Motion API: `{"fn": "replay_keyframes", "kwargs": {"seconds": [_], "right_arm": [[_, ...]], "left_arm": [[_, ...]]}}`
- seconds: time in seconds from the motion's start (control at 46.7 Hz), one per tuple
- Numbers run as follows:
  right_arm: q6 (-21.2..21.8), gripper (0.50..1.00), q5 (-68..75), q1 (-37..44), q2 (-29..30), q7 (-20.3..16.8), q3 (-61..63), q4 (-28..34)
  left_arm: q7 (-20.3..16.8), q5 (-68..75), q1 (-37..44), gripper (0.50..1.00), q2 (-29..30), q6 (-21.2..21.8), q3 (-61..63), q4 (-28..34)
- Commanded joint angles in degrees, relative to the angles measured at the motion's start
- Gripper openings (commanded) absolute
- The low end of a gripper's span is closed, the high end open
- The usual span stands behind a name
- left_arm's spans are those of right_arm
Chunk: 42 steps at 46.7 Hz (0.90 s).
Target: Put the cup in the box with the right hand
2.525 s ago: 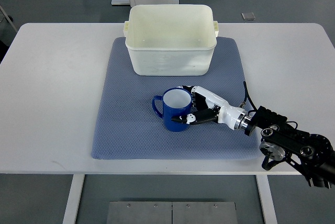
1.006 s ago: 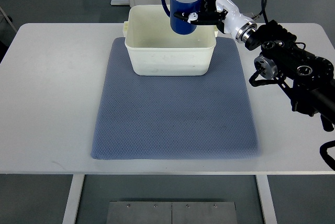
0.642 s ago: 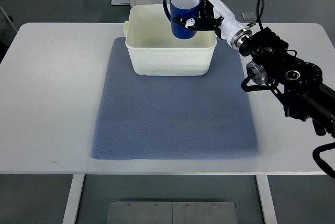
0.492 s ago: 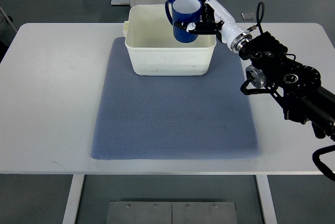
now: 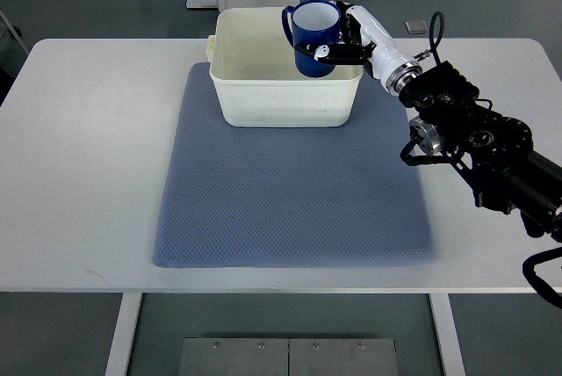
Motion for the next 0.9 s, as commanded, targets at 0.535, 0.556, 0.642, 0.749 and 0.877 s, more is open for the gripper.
{"fn": "replay_keyframes", "kwargs": {"seconds": [0.535,0.556,0.642,0.749,0.877], "right_arm": [[0.1,1.000,0.1,0.6,-0.2,0.0,0.2,0.6],[0.1,1.000,0.1,0.8,-0.4,0.0,0.2,0.7],[0.1,1.000,0.1,1.4,-0.9,-0.2,0.5,1.0],[0.7,1.000,0.5,1.8,-2.9,-0.4,2.0,1.1],[1.1,1.000,4.7,1.7,-5.4,-0.9,2.6,1.8]], "left_arm": [[0.0,0.0,0.0,1.000,0.0,-0.1,0.0,0.0],[0.0,0.0,0.0,1.000,0.0,-0.1,0.0,0.0],[0.0,0.0,0.0,1.000,0.0,0.0,0.0,0.0],[0.0,0.0,0.0,1.000,0.0,0.0,0.0,0.0],[0.0,0.0,0.0,1.000,0.0,0.0,0.0,0.0]]}}
